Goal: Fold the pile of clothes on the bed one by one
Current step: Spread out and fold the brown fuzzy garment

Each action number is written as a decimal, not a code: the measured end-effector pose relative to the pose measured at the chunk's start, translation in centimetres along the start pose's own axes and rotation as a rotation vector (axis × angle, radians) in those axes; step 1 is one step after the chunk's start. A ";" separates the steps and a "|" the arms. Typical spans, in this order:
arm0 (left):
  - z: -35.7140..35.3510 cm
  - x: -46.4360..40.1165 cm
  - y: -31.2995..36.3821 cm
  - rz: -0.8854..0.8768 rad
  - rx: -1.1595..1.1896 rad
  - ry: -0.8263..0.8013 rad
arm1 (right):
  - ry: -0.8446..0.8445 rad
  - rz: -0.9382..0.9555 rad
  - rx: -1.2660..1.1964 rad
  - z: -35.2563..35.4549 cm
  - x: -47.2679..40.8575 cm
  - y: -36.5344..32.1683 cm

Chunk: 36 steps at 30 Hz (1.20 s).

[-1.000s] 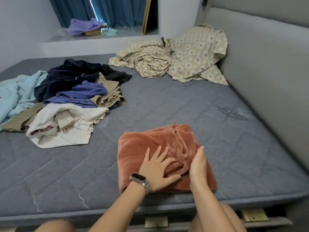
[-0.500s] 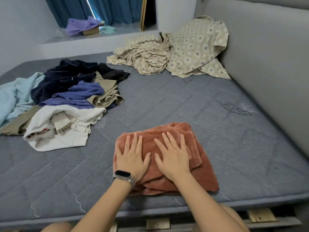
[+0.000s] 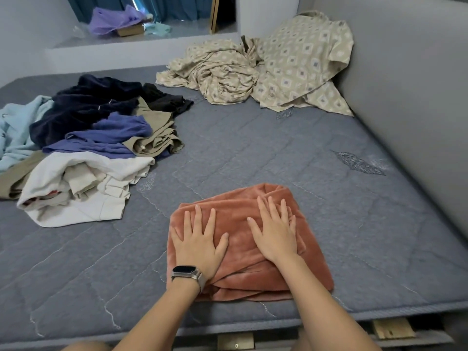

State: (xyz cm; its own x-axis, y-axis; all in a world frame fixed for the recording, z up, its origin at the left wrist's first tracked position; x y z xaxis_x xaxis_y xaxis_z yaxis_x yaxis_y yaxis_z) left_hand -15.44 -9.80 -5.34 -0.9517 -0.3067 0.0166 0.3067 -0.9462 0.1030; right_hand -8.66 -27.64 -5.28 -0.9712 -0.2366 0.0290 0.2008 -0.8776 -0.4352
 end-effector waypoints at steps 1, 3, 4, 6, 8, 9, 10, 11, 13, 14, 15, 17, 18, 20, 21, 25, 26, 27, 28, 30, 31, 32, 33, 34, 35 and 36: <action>-0.1 -0.1 -0.1 -0.001 0.008 -0.017 | -0.001 0.014 -0.028 0.2 0.0 0.2; 0.9 -0.1 -0.4 0.008 0.103 0.005 | 0.056 0.055 -0.144 1.3 0.3 0.5; 1.6 0.1 -0.8 0.027 0.193 0.038 | 0.126 0.067 -0.236 2.5 0.4 0.8; 3.0 0.7 -2.7 0.113 0.414 0.125 | 0.274 -0.009 -0.298 4.9 0.9 2.4; 2.6 1.6 -6.1 0.313 0.663 0.153 | 0.321 -0.198 -0.167 6.4 1.8 4.4; 1.5 2.2 -7.6 0.444 0.797 0.080 | 0.273 -0.307 -0.145 6.3 2.2 5.7; 0.2 2.8 -8.6 0.574 0.926 -0.025 | 0.178 -0.411 -0.189 5.2 2.3 7.1; -1.0 3.3 -9.0 0.671 1.049 -0.142 | 0.067 -0.495 -0.263 4.0 2.6 8.3; -2.4 3.5 -8.2 0.707 1.252 -0.346 | -0.072 -0.535 -0.447 2.2 2.4 9.3; -2.4 3.5 -7.7 0.696 1.310 -0.399 | -0.098 -0.516 -0.530 1.7 2.0 9.5; -2.5 3.4 -7.4 0.686 1.340 -0.429 | -0.124 -0.493 -0.594 1.6 1.8 9.5; -2.9 3.2 -7.2 0.678 1.356 -0.466 | -0.185 -0.459 -0.662 1.1 1.5 9.5; -3.2 3.0 -7.2 0.668 1.374 -0.481 | -0.206 -0.455 -0.667 0.7 1.4 9.6; -3.7 2.4 -6.9 0.633 1.379 -0.532 | -0.241 -0.451 -0.650 0.2 0.8 10.1; -3.8 2.1 -6.9 0.617 1.373 -0.549 | -0.267 -0.448 -0.631 0.0 0.4 10.3; -3.9 1.1 -6.3 0.549 1.386 -0.633 | -0.490 -0.456 -0.668 -0.8 -0.6 10.1; -4.0 1.0 -6.1 0.555 1.422 -0.692 | -0.534 -0.463 -0.696 -0.9 -0.6 9.8; -3.9 1.2 -5.7 0.577 1.468 -0.765 | -0.560 -0.473 -0.730 -1.1 -0.5 9.5; -3.7 1.3 -5.4 0.597 1.515 -0.824 | -0.561 -0.490 -0.769 -1.1 -0.3 9.2; -3.2 1.5 -5.6 0.653 1.555 -0.851 | -0.516 -0.549 -0.856 -0.9 0.5 8.5; -2.8 1.6 -5.9 0.693 1.556 -0.836 | -0.487 -0.579 -0.886 -0.7 1.0 8.0; -2.0 1.7 -6.4 0.729 1.559 -0.809 | -0.469 -0.604 -0.907 -0.4 1.5 7.3; -1.0 1.8 -7.0 0.765 1.565 -0.775 | -0.459 -0.626 -0.926 0.2 2.0 6.2; 0.2 2.1 -7.6 0.789 1.577 -0.743 | -0.462 -0.642 -0.941 0.7 2.4 5.0; 1.9 2.5 -8.5 0.814 1.590 -0.716 | -0.477 -0.649 -0.947 1.6 2.5 3.4; 3.9 2.9 -9.7 0.836 1.607 -0.690 | -0.504 -0.643 -0.942 2.6 2.4 1.7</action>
State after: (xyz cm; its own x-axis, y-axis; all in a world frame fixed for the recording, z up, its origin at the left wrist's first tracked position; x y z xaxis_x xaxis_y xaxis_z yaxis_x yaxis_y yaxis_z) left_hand -21.26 -1.13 -2.44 -0.5600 -0.0933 0.8232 0.6983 0.4816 0.5296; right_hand -10.31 -30.74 -3.59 -0.6599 -0.1914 0.7266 -0.6646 -0.3025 -0.6833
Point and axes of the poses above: each hand's wrist, its own x-axis away from the middle knuckle, its own z-axis out of the back of the hand, y = z × x, the point moved 10 cm from there along -x, towards the middle knuckle, and after that the axes turned 2 degrees about z, right-handed, at the moved point
